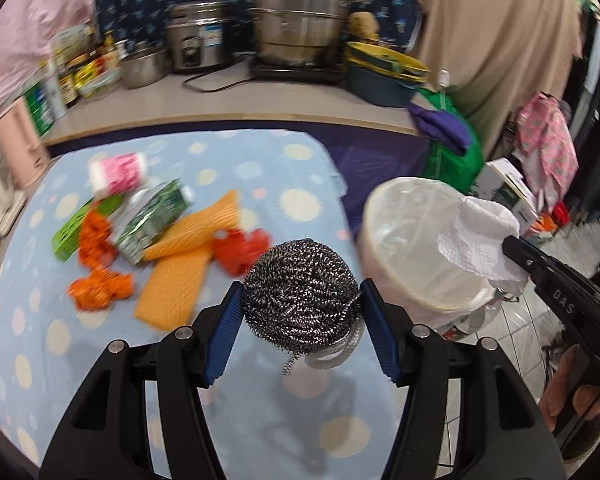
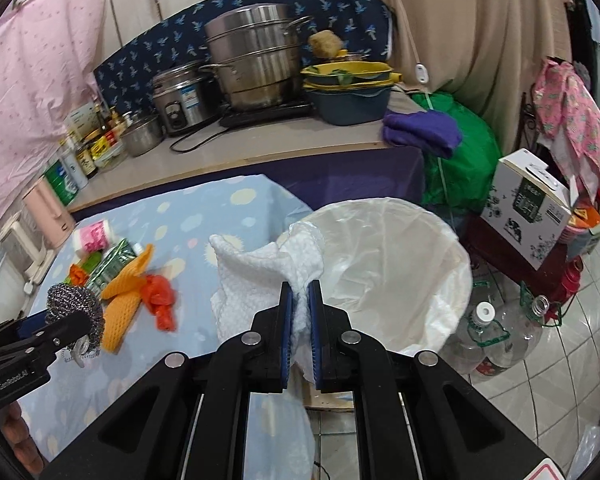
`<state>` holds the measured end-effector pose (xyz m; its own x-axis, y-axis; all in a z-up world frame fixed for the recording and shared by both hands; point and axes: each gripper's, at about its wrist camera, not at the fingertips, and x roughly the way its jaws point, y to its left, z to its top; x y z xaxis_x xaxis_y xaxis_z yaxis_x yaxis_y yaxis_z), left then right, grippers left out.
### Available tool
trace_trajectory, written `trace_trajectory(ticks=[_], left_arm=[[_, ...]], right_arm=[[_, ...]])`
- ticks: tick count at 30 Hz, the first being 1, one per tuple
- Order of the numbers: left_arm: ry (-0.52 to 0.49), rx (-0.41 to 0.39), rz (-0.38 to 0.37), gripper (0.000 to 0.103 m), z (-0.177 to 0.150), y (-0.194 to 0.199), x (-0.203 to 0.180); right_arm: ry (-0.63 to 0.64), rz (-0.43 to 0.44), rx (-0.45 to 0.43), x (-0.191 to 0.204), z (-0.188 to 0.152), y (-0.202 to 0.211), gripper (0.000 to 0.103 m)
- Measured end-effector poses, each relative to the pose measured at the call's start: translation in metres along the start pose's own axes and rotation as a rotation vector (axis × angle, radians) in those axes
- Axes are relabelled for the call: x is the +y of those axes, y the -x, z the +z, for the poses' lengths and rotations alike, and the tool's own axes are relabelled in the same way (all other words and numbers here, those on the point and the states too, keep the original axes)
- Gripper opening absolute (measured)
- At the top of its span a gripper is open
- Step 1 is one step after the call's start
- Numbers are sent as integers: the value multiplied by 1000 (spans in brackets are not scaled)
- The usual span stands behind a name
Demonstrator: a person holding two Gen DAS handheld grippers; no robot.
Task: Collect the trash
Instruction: 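Carry both items over the bin and open both tools to drop them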
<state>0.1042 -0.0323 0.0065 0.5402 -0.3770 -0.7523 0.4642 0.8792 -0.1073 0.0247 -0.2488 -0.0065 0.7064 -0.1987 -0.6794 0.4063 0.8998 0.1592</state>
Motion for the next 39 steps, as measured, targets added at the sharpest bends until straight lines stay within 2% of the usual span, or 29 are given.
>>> trace_trajectory(ticks=[8,16,23,30,33,39], left_arm=[[-147,-9,-86,56,24,-31,-78],[-220,8,-96,56,33,-71,-126],[-234,55,-86,56,34,-104,-142],[-236,89,-81,58,31,-124,-146],[-235,88,-70,58,31,-127,-146],[-199,65,-48,78,38,-125,-138]], right_arm=[[-74,-80,-13,-54,11,-17,8],[-119,-88,48,-78,10,-56,8],[-131,-84,84,-81,7,-79,8],[-146,-83,86,-83,10,-87,13],[-160,-87,75,-84,13,-85,20],[-190,-98,44,-90,19,-77,34]])
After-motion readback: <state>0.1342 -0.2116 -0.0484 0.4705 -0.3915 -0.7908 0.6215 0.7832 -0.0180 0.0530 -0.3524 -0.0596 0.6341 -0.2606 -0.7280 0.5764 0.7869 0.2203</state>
